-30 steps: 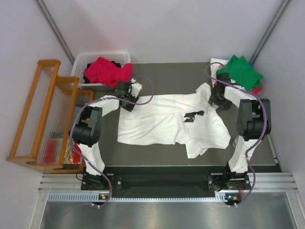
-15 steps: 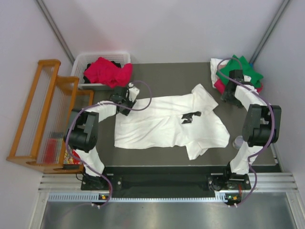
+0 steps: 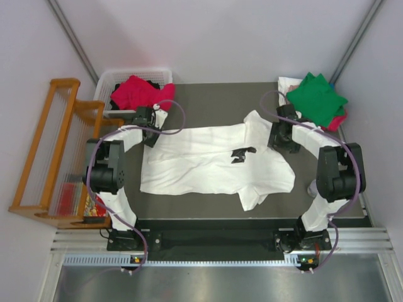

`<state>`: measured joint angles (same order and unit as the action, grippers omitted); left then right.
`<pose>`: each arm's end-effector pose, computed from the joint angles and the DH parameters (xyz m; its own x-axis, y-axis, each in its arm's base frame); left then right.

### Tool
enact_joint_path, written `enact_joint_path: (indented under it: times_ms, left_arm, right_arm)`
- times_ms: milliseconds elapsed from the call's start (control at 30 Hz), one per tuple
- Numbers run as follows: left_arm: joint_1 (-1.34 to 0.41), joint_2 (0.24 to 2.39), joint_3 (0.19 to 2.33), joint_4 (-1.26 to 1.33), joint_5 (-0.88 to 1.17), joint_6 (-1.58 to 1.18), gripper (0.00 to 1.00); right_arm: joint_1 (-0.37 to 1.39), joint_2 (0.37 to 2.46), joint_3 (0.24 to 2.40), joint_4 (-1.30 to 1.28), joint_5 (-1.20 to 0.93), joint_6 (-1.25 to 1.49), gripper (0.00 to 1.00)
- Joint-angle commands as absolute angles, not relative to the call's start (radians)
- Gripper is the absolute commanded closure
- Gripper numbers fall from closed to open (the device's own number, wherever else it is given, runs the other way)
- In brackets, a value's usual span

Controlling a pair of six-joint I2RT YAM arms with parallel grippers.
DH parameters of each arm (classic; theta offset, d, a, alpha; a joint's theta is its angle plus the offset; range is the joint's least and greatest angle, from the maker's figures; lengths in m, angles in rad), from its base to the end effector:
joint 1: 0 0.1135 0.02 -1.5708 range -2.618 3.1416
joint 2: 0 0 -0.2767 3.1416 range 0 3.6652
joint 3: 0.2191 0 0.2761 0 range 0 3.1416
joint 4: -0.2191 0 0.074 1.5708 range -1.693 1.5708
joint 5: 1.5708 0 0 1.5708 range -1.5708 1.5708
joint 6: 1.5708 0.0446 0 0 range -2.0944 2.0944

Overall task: Fold and stack the t-shirts
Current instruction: Fold the tshirt

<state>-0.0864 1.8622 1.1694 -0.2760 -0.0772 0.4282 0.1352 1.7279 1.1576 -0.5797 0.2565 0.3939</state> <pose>0.4110 -0.0322 0.1549 -0.7293 0.4787 -0.4888 0.3797 0.8775 0.2930 0.3685 0.0387 0.1849 -0.8458 0.2596 -0.4661 0.3216 0.9452 -0.0571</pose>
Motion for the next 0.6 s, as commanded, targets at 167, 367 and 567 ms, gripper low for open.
enact_joint_path:
  times_ms: [167,367,567]
  left_arm:
    - [-0.063,1.87,1.151,-0.457,-0.115,0.434,0.55]
    - [-0.074,1.833,1.16,-0.503,-0.094,0.42,0.56]
    - [-0.098,1.793,1.186,-0.541,-0.074,0.408,0.55]
  right_arm:
    - [0.172,1.684,1.137,-0.561,0.193,0.385,0.28]
    - [0.163,1.762,1.261,-0.568,0.219,0.397,0.28]
    - [0.167,1.856,1.333,-0.562,0.152,0.431,0.31]
